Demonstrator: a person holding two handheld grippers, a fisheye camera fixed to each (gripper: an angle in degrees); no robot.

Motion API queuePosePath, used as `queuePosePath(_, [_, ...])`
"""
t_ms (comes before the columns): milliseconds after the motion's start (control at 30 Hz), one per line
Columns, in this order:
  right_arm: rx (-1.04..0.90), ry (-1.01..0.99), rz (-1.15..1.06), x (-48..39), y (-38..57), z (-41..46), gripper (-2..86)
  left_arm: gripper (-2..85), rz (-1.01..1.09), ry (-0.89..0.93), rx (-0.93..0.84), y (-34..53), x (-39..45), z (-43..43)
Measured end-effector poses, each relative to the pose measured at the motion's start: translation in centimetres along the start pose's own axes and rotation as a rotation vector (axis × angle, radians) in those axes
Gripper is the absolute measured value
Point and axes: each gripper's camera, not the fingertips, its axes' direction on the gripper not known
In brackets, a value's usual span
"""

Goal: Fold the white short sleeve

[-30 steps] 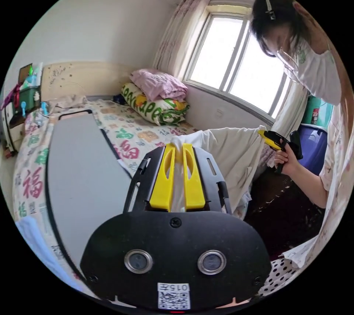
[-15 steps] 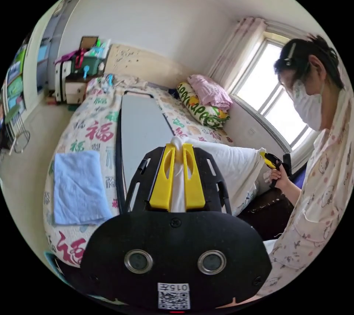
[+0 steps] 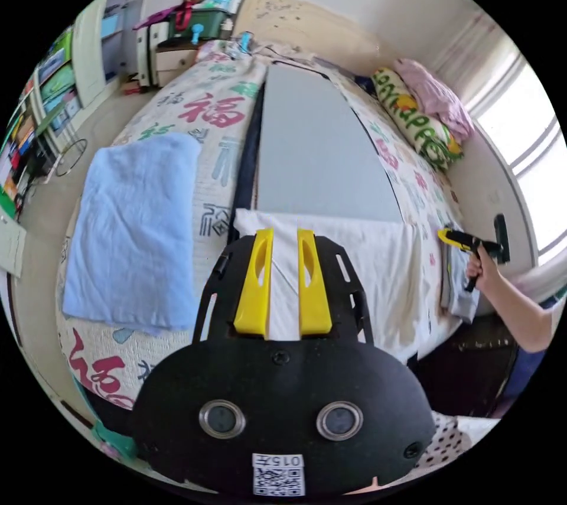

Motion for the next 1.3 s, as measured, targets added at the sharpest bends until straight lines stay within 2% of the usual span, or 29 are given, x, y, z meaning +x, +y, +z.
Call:
queuePosePath(67, [-0.095,-0.065,-0.105,0.5,1.3,-0.2,8.8,7.4,0.040,0.069,-0.121,1.4,1.9,-2.4])
queuePosePath(167, [-0.236,-0.132,-0.083,1.9,4.1,0.6,10.7,7.7,-0.061,0.171,-0.262,4.0,3.2,-5.0])
queuePosePath(367, [-0.420,-0.220,0.037,4.4,6.5,4.8,12.5,10.9,-0.324,0.223,-0.390,6.6,5.5,-9.0])
queuePosePath(467, [-0.469,-0.198,0.034,5.1,5.2,6.5,12.1,11.0,-0.359,0.224,-0.443,5.4,7.4,-10.0])
queuePosePath(633, [-0.510,-0.196,0.092,7.2,2.8,7.4,8.2,10.7,-0.441,0.263,-0.487,2.4,10.7,-11.1])
queuePosePath(767, [-0.521,-0.183,0.122,9.3,-0.2,7.0,3.5,7.4,-0.530,0.233,-0.513,-0.4,11.8,-13.1])
queuePosePath(933, [-0.533,-0.256,0.108,11.3,-4.0,4.5,1.2,5.4,-0.588,0.322,-0.507,-3.7,12.1,-18.1])
queuePosePath(1067, [-0.535,-0.310,0.137,13.2,-6.9,2.6,0.7,6.4,-0.598,0.361,-0.523,-6.6,13.1,-21.5])
queuePosePath(1300, [-0.534,-0.359,0.201,15.5,-9.5,1.5,0.5,10.0,-0.597,0.326,-0.537,-7.1,15.2,-23.1])
